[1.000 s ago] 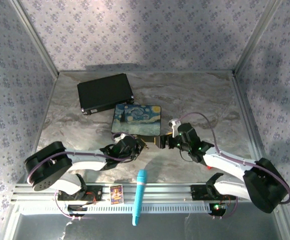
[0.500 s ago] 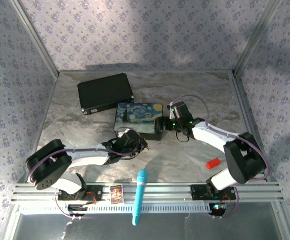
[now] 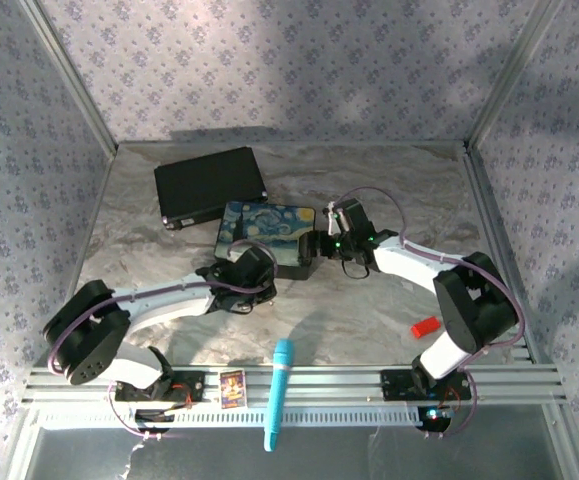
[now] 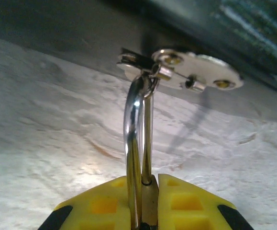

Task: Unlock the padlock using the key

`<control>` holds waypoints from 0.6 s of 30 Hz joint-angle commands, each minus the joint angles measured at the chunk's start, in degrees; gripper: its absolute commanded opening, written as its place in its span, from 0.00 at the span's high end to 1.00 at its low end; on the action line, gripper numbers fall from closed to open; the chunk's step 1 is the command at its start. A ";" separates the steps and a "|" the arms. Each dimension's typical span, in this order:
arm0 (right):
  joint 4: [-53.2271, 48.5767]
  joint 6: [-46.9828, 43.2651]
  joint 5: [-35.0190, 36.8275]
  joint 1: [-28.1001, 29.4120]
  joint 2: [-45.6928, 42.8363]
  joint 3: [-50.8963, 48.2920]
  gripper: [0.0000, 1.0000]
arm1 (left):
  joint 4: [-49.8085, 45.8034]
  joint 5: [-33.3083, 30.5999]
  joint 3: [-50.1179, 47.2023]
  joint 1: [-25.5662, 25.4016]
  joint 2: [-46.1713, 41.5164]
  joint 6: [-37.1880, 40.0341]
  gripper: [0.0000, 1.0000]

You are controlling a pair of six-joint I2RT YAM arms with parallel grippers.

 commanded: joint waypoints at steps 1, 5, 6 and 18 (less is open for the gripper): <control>-6.47 0.51 4.80 -0.51 2.82 -1.79 0.20 | -13.94 -5.60 2.71 1.19 -0.17 8.47 1.00; -6.39 0.62 4.80 -0.51 3.06 -1.85 0.20 | -18.74 -9.61 4.90 1.18 3.02 10.27 1.00; -6.37 0.63 4.70 -0.45 3.05 -1.92 0.20 | -18.93 -10.42 4.89 1.19 3.19 10.42 1.00; -6.31 0.89 4.18 -0.27 3.22 -1.94 0.20 | 3.96 -0.81 -3.48 -0.95 1.72 14.87 0.86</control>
